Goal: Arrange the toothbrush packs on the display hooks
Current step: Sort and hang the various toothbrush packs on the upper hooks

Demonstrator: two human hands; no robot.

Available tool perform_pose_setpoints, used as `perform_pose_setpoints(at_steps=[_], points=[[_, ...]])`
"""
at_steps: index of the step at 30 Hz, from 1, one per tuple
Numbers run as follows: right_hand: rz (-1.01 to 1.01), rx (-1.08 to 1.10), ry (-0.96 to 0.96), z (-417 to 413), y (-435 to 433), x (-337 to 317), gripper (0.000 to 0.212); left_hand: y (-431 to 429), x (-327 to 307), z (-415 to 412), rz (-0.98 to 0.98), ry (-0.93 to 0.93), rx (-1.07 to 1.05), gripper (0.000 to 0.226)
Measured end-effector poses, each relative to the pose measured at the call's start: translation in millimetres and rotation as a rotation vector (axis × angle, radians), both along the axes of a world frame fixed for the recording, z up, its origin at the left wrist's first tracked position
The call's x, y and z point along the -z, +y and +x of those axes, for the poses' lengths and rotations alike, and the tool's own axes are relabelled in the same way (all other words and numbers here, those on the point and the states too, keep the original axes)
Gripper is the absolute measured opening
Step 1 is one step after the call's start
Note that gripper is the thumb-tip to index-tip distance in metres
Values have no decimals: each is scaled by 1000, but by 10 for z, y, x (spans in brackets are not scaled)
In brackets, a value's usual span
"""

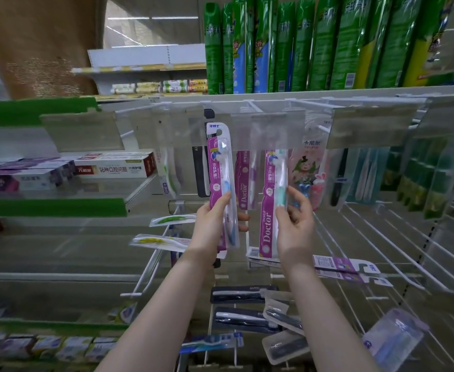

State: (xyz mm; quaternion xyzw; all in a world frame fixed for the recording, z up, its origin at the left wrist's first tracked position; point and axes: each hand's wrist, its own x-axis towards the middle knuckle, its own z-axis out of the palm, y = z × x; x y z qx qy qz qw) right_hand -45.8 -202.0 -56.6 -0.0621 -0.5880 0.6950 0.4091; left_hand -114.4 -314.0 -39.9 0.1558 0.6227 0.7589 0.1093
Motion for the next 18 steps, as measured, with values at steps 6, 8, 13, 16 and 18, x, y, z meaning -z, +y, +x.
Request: perform_pose_setpoints(at_steps=[6, 8, 13, 16, 18], points=[[73, -13, 27, -36, -9, -60, 36, 36, 39, -48, 10, -2, 15, 26], [107, -15, 20, -42, -14, -66, 38, 46, 44, -48, 13, 3, 24, 30], [152, -2, -1, -59, 23, -28, 44, 50, 53, -50, 3, -13, 26, 36], [161, -15, -16, -72, 17, -3, 45, 51, 86, -53, 0, -13, 37, 36], [163, -35, -24, -78, -2, 19, 45, 49, 92, -28, 0, -9, 48, 33]])
